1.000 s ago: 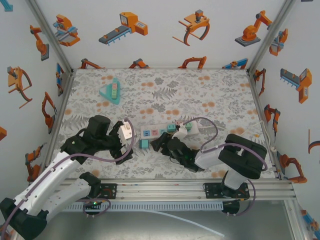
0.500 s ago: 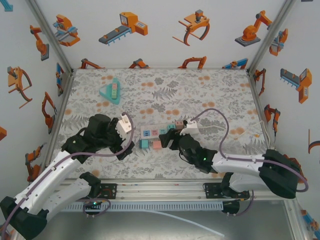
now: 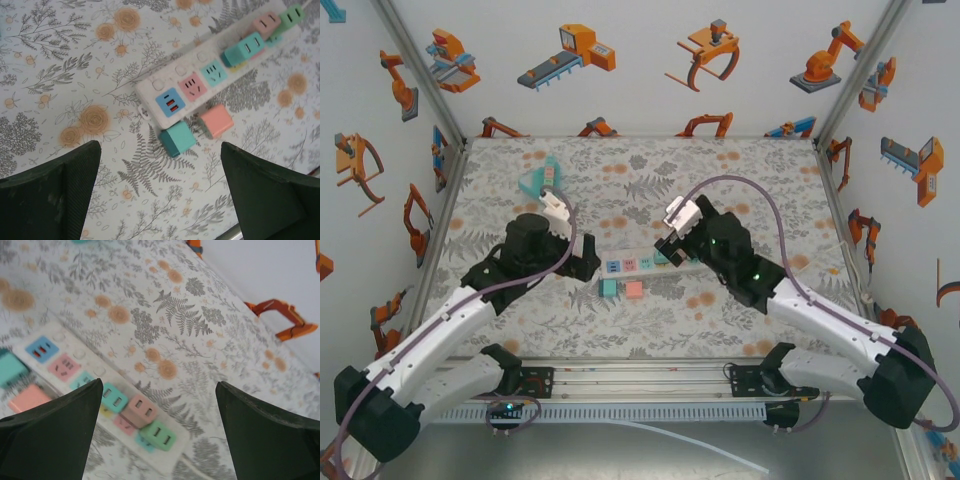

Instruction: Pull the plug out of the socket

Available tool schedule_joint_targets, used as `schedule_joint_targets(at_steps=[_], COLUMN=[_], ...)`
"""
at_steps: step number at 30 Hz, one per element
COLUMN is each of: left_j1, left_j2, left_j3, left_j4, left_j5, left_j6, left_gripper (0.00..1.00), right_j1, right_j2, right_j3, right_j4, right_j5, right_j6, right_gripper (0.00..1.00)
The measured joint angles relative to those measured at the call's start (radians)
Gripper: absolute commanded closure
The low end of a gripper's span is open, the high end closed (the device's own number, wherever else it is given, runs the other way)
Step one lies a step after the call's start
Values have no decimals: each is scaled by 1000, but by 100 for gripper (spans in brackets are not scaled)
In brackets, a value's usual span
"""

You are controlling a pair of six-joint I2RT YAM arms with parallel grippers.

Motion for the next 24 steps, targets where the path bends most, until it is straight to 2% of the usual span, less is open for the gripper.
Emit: schedule_joint_targets(at_steps=[5,9,15,24], left_j1=[16,47,97,89], left_j2=[80,181,344,499], left_j3=[13,50,73,103], left_j4=[29,30,76,123], left_j5=[-23,-39,16,81], left_j6=[-133,-253,-378,-427], left_gripper=[3,3,3,1], right_j1=[-83,-90,-92,-92], right_j2=[62,151,283,459], right_j3=[123,200,240,307], right_j4=[-197,-311,-407,-446], right_j5=[-227,-324,-396,-468], right_j6=[-234,-363,-482,-536], right_gripper=[15,14,16,20])
